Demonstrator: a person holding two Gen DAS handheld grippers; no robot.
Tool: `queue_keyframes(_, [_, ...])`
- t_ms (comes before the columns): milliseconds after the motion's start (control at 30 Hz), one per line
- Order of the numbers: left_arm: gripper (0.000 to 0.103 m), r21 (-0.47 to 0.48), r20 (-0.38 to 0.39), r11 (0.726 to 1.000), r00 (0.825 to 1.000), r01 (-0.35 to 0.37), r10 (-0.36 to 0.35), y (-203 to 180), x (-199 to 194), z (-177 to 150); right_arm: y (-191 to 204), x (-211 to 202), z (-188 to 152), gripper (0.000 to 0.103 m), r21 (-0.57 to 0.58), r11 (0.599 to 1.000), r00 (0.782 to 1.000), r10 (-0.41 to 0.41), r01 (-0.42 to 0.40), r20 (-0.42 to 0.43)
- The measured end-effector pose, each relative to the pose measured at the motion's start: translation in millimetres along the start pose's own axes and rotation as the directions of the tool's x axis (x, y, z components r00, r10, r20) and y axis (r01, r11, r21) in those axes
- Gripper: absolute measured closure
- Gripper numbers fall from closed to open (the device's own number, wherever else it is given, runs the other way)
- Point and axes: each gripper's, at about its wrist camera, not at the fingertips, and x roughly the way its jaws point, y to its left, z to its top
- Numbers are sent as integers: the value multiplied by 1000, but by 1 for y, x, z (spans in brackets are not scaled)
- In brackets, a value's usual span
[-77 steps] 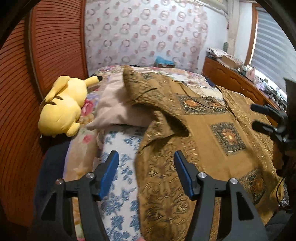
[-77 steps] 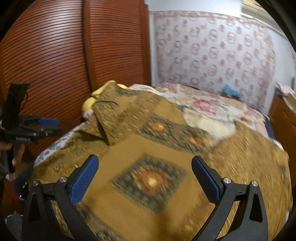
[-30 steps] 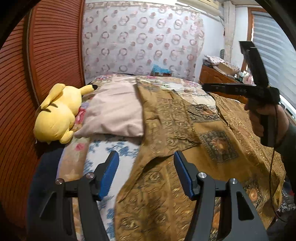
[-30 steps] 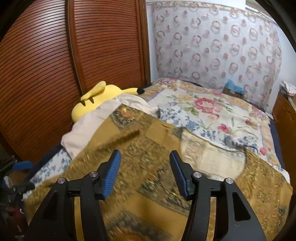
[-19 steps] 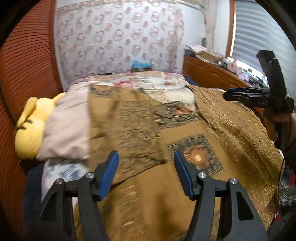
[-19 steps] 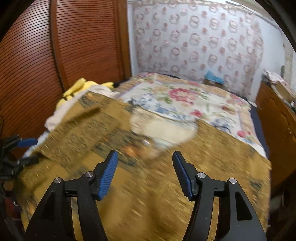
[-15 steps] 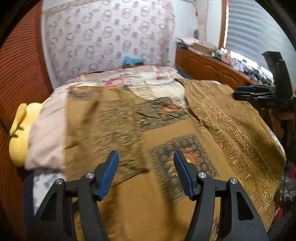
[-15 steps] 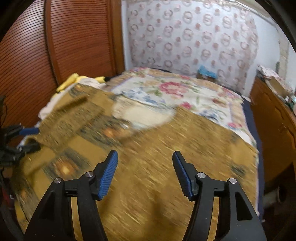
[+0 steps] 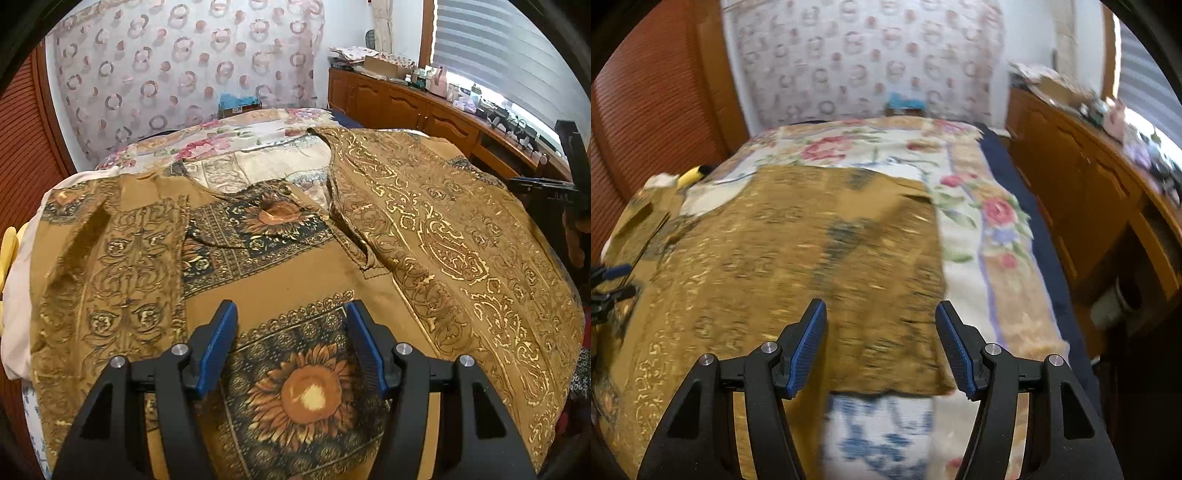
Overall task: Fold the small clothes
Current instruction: 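Pinch the garment sleeve with the right tool and fold it toward the center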
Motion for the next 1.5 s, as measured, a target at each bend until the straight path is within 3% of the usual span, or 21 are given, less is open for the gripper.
queue_keyframes(167, [40,10,-16,1000,1000,8,-8,-4,8,0,-24,3,-7,40,59,998,1000,2,-1,-17])
queue_keyframes(300, [21,48,-31,998,999,33,-31,-12,11,-1,-29,4,-11,40,74,997,999,18,-14,-42])
queue_keyframes(600, [11,69,-47,996,998,51,-47,-17,12,2,-40,11,-23,40,150,987,993,77,-64,-87])
queue_keyframes(667, [11,70,-47,996,998,49,-46,-16,12,2,-41,11,-24,43,166,982,991,101,-85,-91])
queue_keyframes(767, [11,68,-47,996,998,50,-46,-15,14,3,-40,9,-25,58,171,978,986,136,-119,-96])
queue_keyframes(867, [11,64,-47,997,998,50,-47,-15,15,3,-33,6,-23,72,143,982,986,137,-122,-100])
queue_keyframes(1000, [11,58,-48,997,998,46,-43,-15,15,3,-20,-3,-18,94,54,998,996,19,-14,-85])
queue_keyframes(1200, [11,30,-61,999,998,21,-19,-11,12,2,9,-35,3,95,-57,993,993,-99,102,64])
queue_keyframes(1333, [11,25,-23,1000,1000,2,-2,-9,-1,0,46,-51,18,95,-146,985,984,-63,88,164])
queue_keyframes(1500, [11,17,101,1000,995,15,-17,-9,-37,-3,103,-47,19,95,-273,962,984,66,-18,167])
